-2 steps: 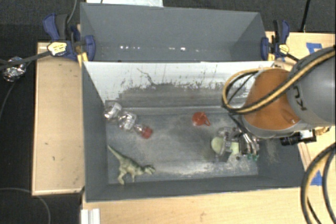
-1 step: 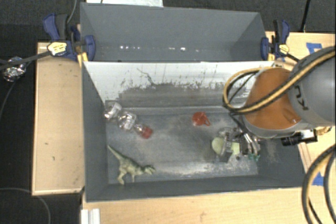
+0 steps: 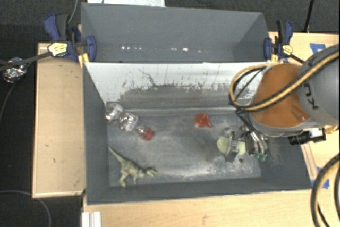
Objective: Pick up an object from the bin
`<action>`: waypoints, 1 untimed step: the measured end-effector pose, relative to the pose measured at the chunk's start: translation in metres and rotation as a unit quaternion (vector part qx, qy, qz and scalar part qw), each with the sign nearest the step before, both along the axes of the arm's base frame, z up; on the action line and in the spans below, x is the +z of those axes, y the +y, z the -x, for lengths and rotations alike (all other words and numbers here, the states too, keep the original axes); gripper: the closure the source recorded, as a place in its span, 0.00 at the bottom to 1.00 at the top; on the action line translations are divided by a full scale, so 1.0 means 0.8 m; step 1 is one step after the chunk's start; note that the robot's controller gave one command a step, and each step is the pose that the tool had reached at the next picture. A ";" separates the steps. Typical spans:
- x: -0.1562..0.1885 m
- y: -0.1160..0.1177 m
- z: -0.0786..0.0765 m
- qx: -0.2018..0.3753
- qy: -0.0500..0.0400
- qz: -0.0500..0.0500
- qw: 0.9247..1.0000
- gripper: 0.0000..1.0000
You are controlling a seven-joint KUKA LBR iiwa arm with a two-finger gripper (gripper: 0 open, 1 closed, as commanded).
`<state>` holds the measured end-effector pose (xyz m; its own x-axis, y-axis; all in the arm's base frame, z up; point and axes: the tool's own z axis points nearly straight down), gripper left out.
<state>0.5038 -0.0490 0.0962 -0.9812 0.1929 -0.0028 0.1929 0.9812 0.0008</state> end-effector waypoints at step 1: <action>0.020 0.000 -0.004 0.000 -0.005 0.000 1.000 1.00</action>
Offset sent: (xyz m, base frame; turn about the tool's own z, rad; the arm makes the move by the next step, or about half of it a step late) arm 0.0000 0.0001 0.0440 0.0000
